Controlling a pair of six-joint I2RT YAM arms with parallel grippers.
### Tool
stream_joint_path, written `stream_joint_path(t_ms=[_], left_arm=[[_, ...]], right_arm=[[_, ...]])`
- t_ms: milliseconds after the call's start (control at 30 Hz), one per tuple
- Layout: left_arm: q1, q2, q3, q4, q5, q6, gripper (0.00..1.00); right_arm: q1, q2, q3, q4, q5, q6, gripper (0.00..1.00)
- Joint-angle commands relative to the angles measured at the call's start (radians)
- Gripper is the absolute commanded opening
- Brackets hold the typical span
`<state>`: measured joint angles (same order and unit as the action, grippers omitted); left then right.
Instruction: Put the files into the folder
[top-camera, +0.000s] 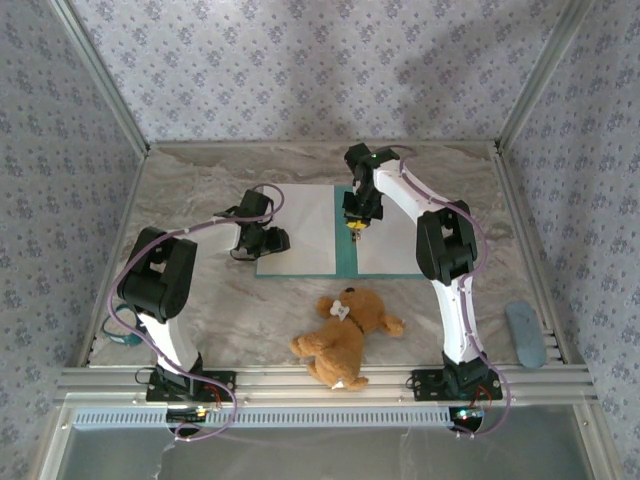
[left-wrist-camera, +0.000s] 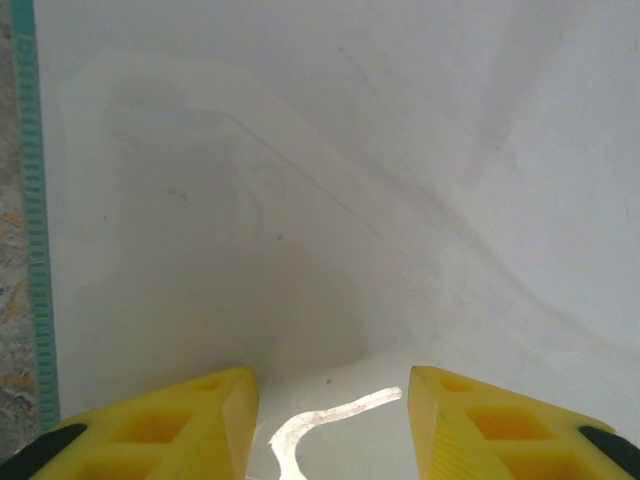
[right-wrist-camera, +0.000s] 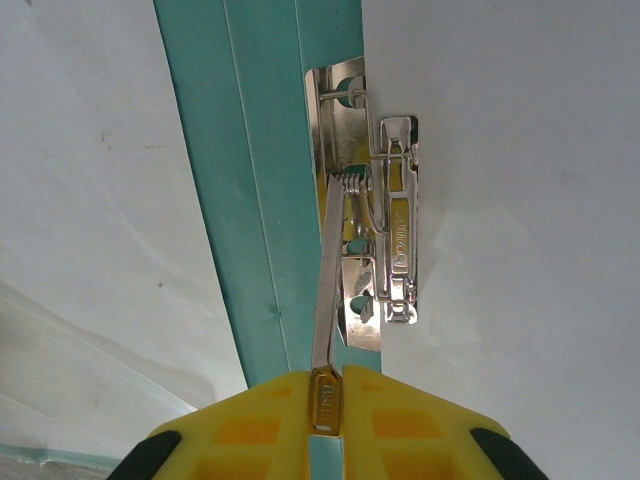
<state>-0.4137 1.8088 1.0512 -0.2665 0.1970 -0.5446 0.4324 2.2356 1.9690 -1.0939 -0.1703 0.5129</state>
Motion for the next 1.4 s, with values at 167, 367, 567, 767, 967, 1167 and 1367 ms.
stream_joint_path(t_ms=[167, 367, 567, 767, 967, 1167, 1367], left_arm=[[-0.006, 0.044, -0.008, -0.073, -0.001, -0.010, 0.45], [-0.006, 0.046, -0.011, -0.068, -0.002, -0.013, 0.45], [-0.005, 0.049, -0.009, -0.076, -0.005, -0.014, 0.45], [-0.006, 0.055, -0.007, -0.080, -0.007, -0.017, 0.45], [-0.006, 0.055, -0.005, -0.083, -0.008, -0.020, 0.45], [-0.006, 0.052, -0.004, -0.089, -0.013, -0.021, 0.45], [-0.007, 0.048, -0.003, -0.095, -0.019, -0.027, 0.45]], right_arm=[[0.010, 0.038, 0.054, -0.088, 0.038, -0.028, 0.11], [0.017, 0.047, 0.060, -0.104, 0.050, -0.036, 0.09], [0.025, 0.050, 0.046, -0.113, 0.071, -0.055, 0.08], [0.034, 0.055, 0.026, -0.122, 0.097, -0.067, 0.08], [0.038, 0.055, -0.005, -0.114, 0.106, -0.066, 0.07], [0.038, 0.055, -0.023, -0.112, 0.124, -0.068, 0.06], [0.039, 0.051, -0.057, -0.091, 0.129, -0.068, 0.04]])
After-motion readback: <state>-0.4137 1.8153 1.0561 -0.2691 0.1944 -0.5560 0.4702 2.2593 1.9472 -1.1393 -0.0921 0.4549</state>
